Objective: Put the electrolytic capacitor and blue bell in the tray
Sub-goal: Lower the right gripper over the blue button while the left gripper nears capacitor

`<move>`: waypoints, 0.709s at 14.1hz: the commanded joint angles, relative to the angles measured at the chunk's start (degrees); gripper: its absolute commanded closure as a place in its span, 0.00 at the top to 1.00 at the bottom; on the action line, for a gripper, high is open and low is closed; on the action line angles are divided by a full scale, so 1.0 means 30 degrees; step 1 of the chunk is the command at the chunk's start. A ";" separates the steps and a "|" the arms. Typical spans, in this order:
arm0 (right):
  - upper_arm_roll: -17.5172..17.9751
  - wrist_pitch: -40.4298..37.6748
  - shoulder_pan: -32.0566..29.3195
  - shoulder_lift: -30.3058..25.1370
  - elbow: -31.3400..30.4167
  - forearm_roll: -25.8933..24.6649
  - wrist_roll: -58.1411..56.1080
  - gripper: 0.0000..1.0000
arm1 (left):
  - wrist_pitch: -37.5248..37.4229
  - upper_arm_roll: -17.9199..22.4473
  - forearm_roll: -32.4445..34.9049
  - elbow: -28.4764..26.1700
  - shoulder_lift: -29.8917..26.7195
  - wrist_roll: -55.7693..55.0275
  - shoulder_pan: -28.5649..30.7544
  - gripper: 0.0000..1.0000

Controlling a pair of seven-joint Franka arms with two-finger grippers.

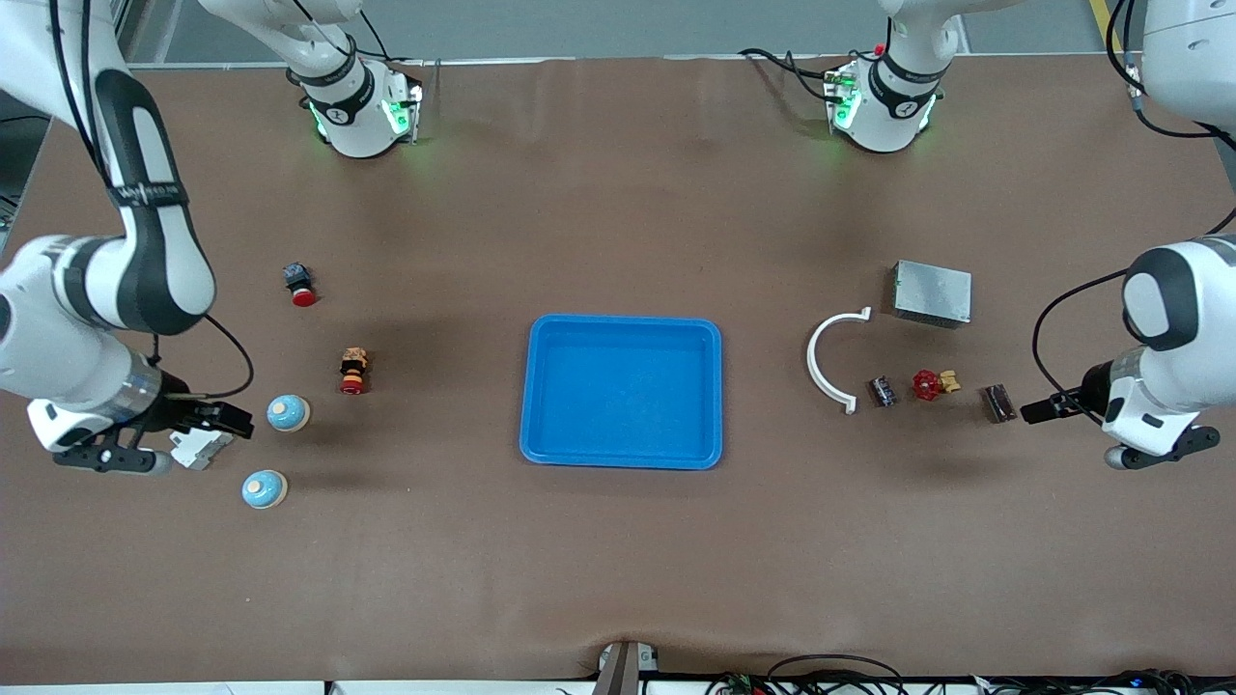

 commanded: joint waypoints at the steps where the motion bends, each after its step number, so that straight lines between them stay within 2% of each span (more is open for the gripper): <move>1: 0.0161 0.0538 -0.0203 0.1418 0.0987 0.0250 -0.0334 1.00 | 0.0799 -0.0056 0.0376 -0.0436 0.0557 -0.1169 -0.0149 1.00; 7: 0.0249 0.1037 -0.1227 0.4875 0.3651 0.0308 -0.2061 1.00 | 0.1209 -0.0027 0.0580 -0.0144 0.2256 -0.1112 -0.0150 1.00; 10: 0.0249 0.2178 -0.1199 0.5639 0.3772 0.0279 -0.2004 1.00 | 0.1327 -0.0027 0.0669 -0.0055 0.2786 -0.1141 -0.0120 1.00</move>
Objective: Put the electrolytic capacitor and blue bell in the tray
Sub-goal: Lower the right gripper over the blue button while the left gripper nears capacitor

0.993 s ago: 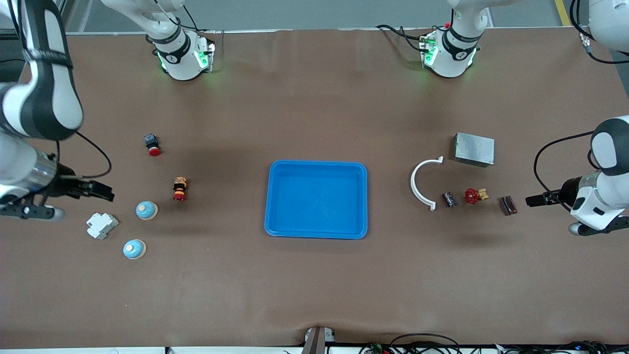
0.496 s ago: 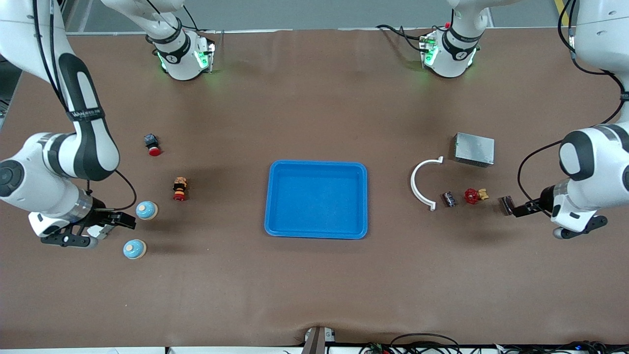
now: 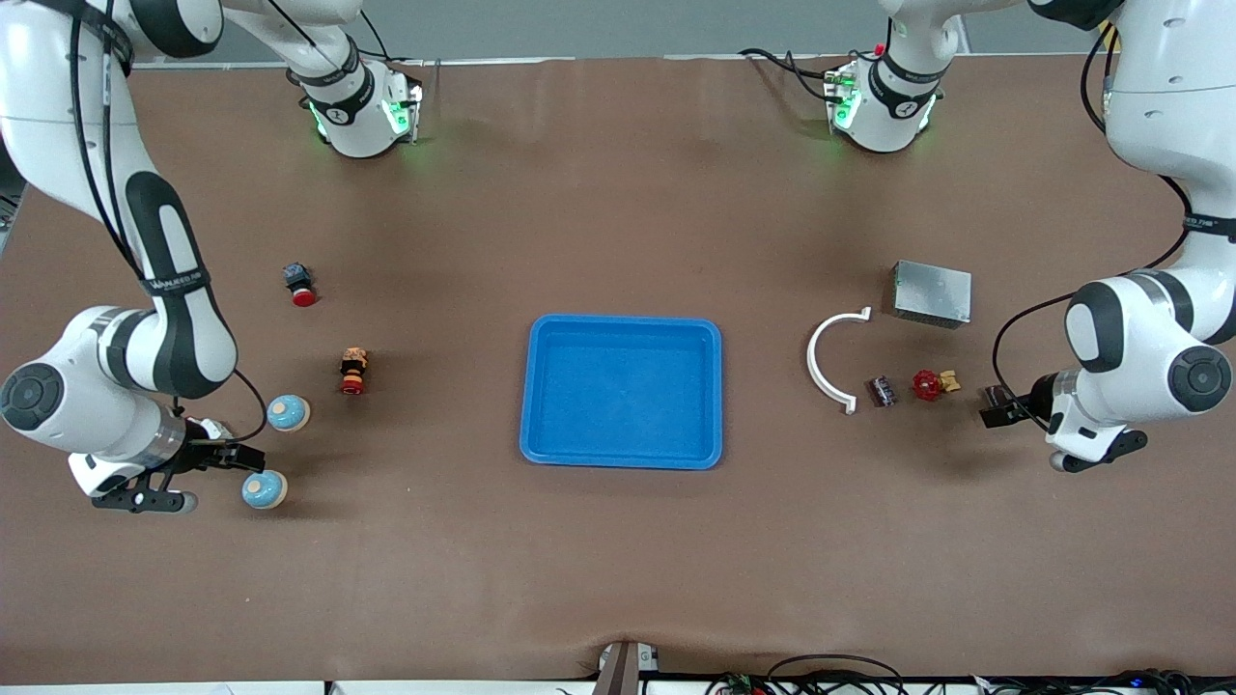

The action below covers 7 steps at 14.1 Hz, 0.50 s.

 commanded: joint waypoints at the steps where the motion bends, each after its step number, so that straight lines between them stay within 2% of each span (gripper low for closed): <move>1: 0.0292 0.0358 -0.0168 0.0968 0.0798 0.0267 -0.0266 1.00 | 0.0202 0.0010 0.0513 0.0288 0.0495 -0.0335 0.0017 1.00; 7: 0.0263 0.0769 -0.0021 0.2053 0.1852 0.0238 -0.0148 1.00 | 0.0905 0.0010 0.0513 0.0346 0.1259 -0.0335 0.0222 1.00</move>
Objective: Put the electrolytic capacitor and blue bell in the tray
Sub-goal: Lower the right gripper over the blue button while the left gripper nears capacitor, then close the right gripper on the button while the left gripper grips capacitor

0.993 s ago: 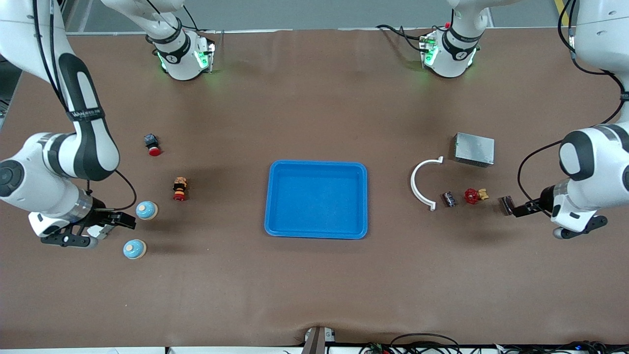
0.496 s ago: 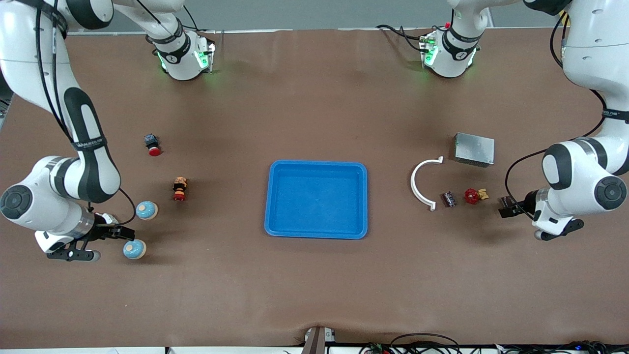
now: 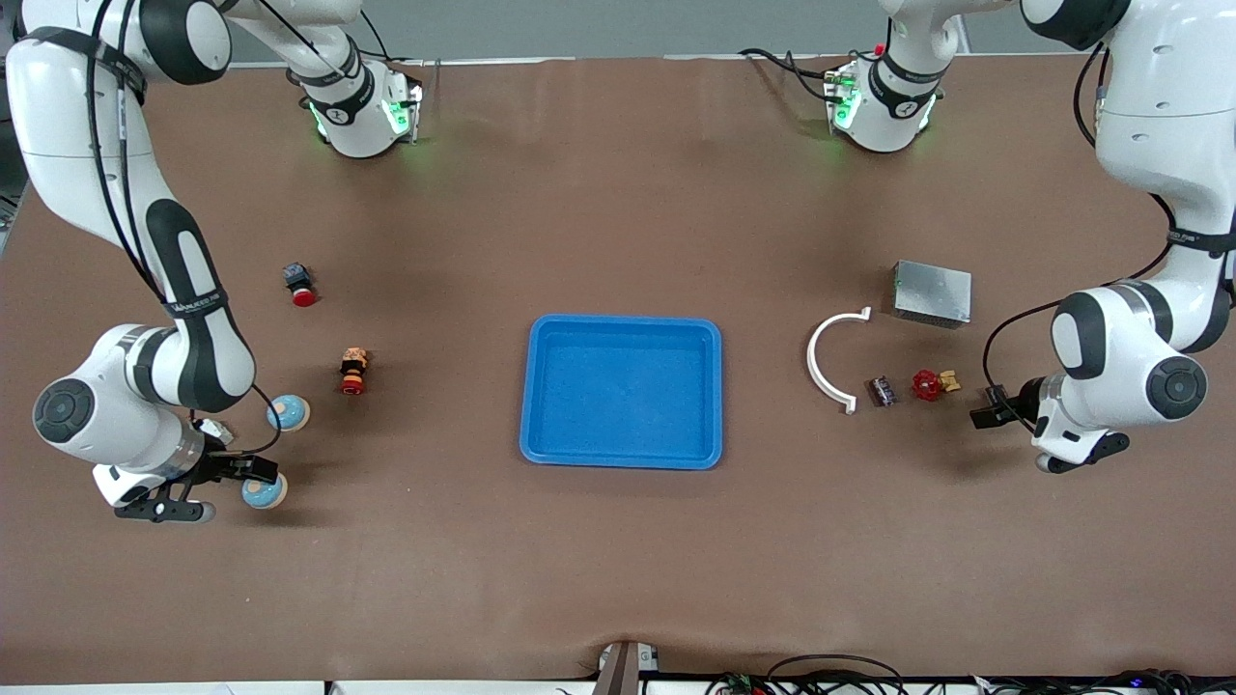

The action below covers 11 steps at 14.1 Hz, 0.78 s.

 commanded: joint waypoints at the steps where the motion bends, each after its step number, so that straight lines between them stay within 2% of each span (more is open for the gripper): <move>1: 0.0139 -0.0083 -0.0081 0.0791 0.1198 0.0209 -0.0126 1.00 | 0.0234 -0.0018 0.0506 0.0284 0.0248 -0.0334 0.0082 1.00; 5: 0.0139 -0.0025 -0.0081 0.1640 0.2019 0.0237 -0.0097 1.00 | 0.0438 -0.0018 0.0477 0.0284 0.0424 -0.0450 0.0111 1.00; 7: 0.0139 -0.0025 -0.0023 0.1817 0.2137 0.0209 0.0370 1.00 | 0.0439 -0.0018 0.0477 0.0255 0.0424 -0.0452 0.0111 0.79; 11: 0.0139 -0.0025 0.0066 0.1817 0.2137 0.0208 0.0577 1.00 | 0.0352 -0.0018 0.0506 0.0168 0.0395 -0.0422 0.0053 0.79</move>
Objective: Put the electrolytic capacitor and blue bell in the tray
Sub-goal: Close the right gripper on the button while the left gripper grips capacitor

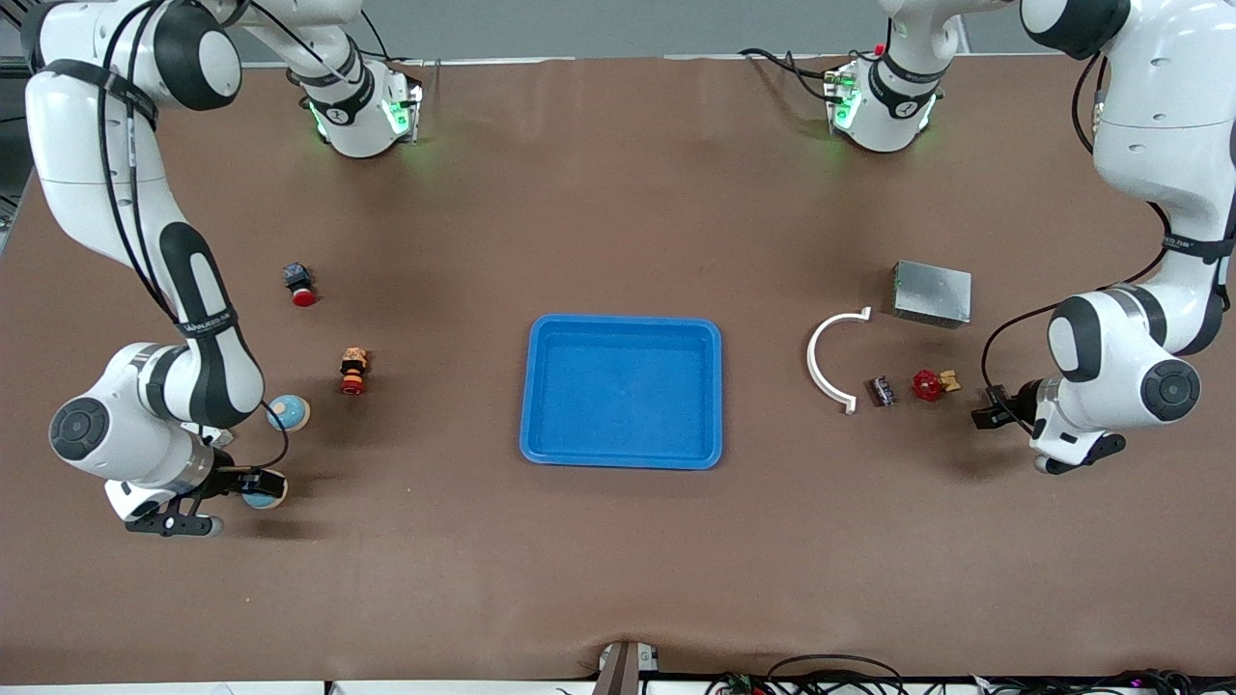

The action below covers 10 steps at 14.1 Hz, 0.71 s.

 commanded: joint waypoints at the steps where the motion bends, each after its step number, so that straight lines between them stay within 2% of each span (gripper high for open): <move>1: 0.0057 -0.0096 0.0017 0.0285 0.0573 0.0207 0.0333 1.00 | 0.0076 -0.0020 0.0505 0.0076 0.0104 -0.0398 -0.0048 0.80; 3: 0.0057 -0.0125 0.0017 0.0255 0.0573 0.0237 0.0421 1.00 | 0.0018 -0.0021 0.0505 -0.0012 0.0103 -0.0398 -0.0107 0.80; 4: 0.0057 -0.0125 0.0017 0.0226 0.0573 0.0237 0.0421 1.00 | 0.0017 -0.0020 0.0505 -0.0041 0.0045 -0.0398 -0.0107 0.77; 6: 0.0057 -0.0155 0.0017 0.0197 0.0573 0.0266 0.0392 0.94 | -0.0041 -0.0020 0.0505 -0.0042 0.0045 -0.0398 -0.0136 0.60; 8: 0.0057 -0.0155 0.0017 0.0197 0.0544 0.0295 0.0451 0.94 | -0.0041 -0.0020 0.0505 -0.0013 0.0016 -0.0369 -0.0107 0.37; 9: 0.0057 -0.0155 0.0017 0.0197 0.0544 0.0295 0.0451 0.85 | -0.0041 -0.0020 0.0505 -0.0012 -0.0014 -0.0369 -0.0078 0.25; 10: 0.0057 -0.0155 0.0017 0.0168 0.0544 0.0295 0.0422 0.72 | -0.0041 -0.0020 0.0505 0.0017 -0.0072 -0.0369 -0.0020 0.14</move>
